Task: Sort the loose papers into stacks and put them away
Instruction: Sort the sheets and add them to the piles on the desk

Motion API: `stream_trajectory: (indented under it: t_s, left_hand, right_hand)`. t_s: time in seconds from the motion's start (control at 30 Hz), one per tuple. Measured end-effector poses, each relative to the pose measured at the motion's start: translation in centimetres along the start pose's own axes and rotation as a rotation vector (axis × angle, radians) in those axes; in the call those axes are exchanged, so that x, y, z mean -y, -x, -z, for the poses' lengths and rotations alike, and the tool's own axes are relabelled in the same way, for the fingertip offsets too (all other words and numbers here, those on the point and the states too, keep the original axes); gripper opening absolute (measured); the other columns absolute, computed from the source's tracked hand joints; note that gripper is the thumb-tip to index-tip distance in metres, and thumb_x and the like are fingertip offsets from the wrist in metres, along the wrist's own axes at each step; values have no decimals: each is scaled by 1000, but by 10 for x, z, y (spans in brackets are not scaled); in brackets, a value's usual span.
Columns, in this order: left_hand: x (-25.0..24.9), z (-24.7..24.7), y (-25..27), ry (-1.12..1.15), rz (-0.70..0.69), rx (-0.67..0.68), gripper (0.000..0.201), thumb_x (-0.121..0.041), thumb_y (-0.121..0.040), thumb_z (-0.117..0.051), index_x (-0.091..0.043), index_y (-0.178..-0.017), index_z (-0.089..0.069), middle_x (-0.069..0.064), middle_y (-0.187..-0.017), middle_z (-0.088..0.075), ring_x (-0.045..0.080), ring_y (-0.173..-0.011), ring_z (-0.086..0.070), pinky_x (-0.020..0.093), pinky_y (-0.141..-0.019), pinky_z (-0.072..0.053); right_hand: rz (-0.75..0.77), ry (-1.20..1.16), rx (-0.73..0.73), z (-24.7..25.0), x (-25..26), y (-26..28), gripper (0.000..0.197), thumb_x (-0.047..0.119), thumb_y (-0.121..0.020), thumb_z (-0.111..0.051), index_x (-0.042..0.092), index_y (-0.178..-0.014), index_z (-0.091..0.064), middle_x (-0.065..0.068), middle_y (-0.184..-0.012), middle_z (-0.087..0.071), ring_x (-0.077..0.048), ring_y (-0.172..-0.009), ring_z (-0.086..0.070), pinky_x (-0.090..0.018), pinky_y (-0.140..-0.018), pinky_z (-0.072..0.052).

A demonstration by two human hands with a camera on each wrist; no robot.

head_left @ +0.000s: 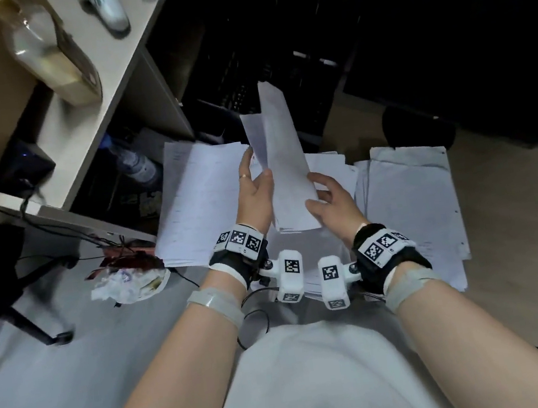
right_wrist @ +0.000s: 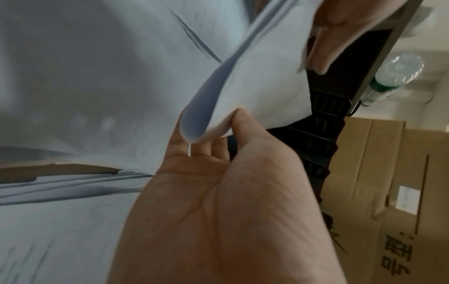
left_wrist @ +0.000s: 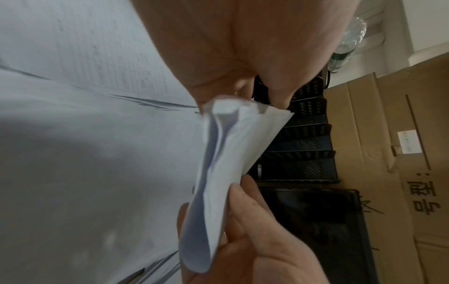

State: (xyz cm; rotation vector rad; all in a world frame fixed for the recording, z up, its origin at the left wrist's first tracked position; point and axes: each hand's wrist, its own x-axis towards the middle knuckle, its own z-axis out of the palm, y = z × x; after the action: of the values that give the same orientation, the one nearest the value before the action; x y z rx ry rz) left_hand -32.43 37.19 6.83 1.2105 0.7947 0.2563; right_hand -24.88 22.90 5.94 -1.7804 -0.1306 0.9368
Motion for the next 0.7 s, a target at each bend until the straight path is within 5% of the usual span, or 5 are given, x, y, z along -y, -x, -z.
stream_trajectory:
  t_s: [0.07,0.2,0.3,0.47,0.7]
  left_hand:
    - [-1,1,0,8,24,-18,44,-23,-105,-43,-34,-146,-30,5,-100,-71,12,-79,-69,31,-74,-57]
    - [6,-1,-3,-173,113,-25,35,-34,-103,-46,-23,-136,-52,5,-129,-61,15,-107,-61,48,-101,-50]
    - [9,-4,0,-271,152,39,36,-38,-102,-49,-13,-118,-68,1,-122,-66,20,-118,-58,41,-109,-42]
    - [8,-6,3,-289,225,147,48,-68,-81,-64,-22,-89,-78,-1,-98,-77,23,-101,-70,51,-95,-53]
    - [-2,-10,1,-161,213,162,29,-41,-96,-61,-15,-96,-75,6,-92,-77,20,-81,-72,36,-76,-58]
  right_hand:
    - [8,6,-2,0,-5,0,48,11,-96,-56,28,-140,-46,-6,-126,-61,-19,-114,-61,-29,-83,-54]
    - [-39,-45,-20,-1,-12,4,43,31,-98,-59,27,-140,-48,-3,-130,-61,-16,-114,-61,-25,-88,-49]
    - [-62,-54,3,0,-13,10,52,43,-97,-58,25,-144,-44,2,-130,-60,-6,-110,-60,-24,-91,-48]
    - [25,32,31,7,-13,14,56,43,-95,-62,34,-147,-43,13,-140,-51,-3,-123,-50,-24,-103,-41]
    - [13,31,17,14,-13,7,52,42,-95,-62,39,-144,-47,16,-141,-53,0,-123,-52,-35,-114,-38]
